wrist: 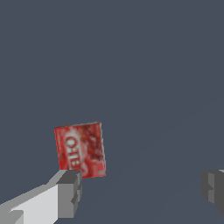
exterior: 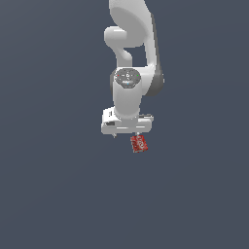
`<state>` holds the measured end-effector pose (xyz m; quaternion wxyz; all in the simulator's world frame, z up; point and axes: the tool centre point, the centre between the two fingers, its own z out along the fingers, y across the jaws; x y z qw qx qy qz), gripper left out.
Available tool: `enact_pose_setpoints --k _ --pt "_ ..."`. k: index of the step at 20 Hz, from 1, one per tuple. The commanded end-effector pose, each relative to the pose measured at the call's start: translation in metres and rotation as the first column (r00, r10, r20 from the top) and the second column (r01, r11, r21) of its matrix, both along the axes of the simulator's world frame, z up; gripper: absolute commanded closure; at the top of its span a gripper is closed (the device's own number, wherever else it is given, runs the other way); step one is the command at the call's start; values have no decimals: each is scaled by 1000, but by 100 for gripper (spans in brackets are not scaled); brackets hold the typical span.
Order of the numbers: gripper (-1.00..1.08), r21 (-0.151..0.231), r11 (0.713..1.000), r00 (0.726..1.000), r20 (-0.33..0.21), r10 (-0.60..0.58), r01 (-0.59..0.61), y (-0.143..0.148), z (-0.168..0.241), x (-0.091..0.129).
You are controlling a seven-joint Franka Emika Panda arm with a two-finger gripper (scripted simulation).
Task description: Pick up the object and move it to a goal position.
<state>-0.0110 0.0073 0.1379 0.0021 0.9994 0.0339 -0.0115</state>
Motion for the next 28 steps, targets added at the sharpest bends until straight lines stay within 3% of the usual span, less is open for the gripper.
enact_pose_setpoints --k 1,12,21,28 --pt "-92 0 1000 1000 3 21 -21 13 -14 -3" --pt "-92 4 994 994 21 106 -106 63 -67 -23" --pt "-92 5 993 993 21 114 -114 68 -75 -25" --pt "-92 5 993 993 22 115 -115 68 -104 -27"
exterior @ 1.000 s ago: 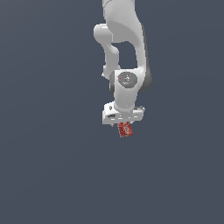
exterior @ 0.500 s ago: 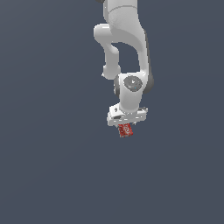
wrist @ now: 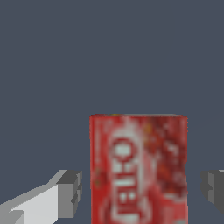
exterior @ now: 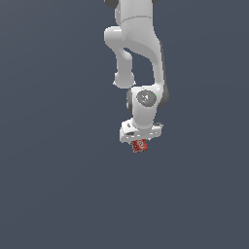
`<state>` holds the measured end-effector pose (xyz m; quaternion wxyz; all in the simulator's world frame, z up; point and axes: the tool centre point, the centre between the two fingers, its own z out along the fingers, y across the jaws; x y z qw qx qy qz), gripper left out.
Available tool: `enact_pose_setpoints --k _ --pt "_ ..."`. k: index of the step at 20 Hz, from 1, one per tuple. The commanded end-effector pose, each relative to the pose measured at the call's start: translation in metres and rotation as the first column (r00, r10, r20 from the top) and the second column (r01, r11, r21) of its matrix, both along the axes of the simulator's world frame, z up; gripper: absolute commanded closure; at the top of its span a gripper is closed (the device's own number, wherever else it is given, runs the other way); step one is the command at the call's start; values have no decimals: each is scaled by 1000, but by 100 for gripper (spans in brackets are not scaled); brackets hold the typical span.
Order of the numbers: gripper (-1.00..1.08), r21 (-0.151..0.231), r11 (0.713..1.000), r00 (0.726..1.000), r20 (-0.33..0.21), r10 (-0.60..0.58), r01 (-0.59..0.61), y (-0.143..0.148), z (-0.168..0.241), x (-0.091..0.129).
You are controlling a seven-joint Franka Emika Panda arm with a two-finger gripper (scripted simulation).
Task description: Pick up the object and move it to a goal position.
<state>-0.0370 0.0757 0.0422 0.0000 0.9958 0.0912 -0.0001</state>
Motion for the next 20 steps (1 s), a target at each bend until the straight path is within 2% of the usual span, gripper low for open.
enact_pose_setpoints --k 1,8,9,20 --pt "-92 0 1000 1000 -1 0 0 0 -13 -1" --pt "-92 0 1000 1000 0 1 -1 0 -27 0" --pt "108 0 1000 1000 0 1 -1 0 -27 0" --pt "108 0 1000 1000 0 0 0 0 -26 0"
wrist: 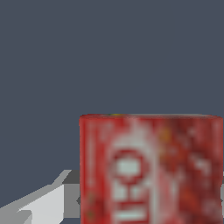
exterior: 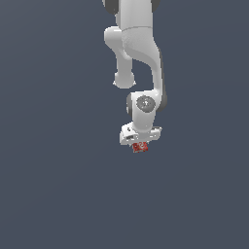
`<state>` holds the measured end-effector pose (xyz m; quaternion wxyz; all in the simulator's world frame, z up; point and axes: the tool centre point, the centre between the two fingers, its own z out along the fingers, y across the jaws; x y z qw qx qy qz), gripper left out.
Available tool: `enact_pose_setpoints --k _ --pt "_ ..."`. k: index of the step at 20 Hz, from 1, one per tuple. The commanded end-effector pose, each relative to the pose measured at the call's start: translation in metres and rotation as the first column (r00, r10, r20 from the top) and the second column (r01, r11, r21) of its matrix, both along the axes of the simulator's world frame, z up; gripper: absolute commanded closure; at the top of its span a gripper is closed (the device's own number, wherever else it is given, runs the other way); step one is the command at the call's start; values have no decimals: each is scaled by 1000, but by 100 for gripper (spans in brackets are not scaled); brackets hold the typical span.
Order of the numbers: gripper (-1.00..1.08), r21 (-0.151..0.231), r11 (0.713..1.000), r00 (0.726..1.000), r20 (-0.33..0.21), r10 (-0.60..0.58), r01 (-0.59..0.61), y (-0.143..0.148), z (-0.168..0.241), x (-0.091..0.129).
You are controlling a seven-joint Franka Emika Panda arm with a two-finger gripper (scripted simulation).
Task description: Pick up the object and move it to a goal position.
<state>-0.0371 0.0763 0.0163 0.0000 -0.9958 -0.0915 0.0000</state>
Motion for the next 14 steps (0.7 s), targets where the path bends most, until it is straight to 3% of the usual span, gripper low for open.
enact_pose_setpoints --k 1,14 --pt "108 0 1000 1000 0 0 0 -1 0 0" --pt "108 0 1000 1000 0 0 0 -15 46 -19"
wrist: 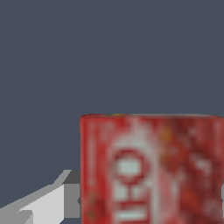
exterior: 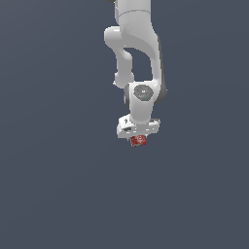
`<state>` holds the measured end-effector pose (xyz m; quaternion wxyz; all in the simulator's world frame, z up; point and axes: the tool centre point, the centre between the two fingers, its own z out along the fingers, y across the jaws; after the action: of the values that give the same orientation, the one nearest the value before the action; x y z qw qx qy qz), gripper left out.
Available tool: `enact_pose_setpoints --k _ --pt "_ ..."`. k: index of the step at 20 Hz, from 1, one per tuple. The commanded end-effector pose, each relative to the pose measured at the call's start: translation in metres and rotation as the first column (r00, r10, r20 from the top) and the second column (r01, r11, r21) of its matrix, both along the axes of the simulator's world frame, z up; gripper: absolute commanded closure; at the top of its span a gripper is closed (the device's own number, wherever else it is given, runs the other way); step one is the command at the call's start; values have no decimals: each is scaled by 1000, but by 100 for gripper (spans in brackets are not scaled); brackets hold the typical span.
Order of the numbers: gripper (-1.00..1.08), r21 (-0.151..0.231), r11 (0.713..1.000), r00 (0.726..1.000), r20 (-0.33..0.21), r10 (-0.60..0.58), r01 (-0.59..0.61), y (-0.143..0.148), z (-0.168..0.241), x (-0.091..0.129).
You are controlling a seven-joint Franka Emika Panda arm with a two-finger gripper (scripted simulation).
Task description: Pick up the object and move it to a goal position.
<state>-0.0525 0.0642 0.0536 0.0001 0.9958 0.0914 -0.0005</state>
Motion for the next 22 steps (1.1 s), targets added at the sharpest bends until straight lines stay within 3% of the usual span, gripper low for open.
enact_pose_setpoints --k 1,22 --pt "108 0 1000 1000 1 0 0 -5 15 -6" --pt "108 2 1000 1000 1 0 0 -57 190 -71"
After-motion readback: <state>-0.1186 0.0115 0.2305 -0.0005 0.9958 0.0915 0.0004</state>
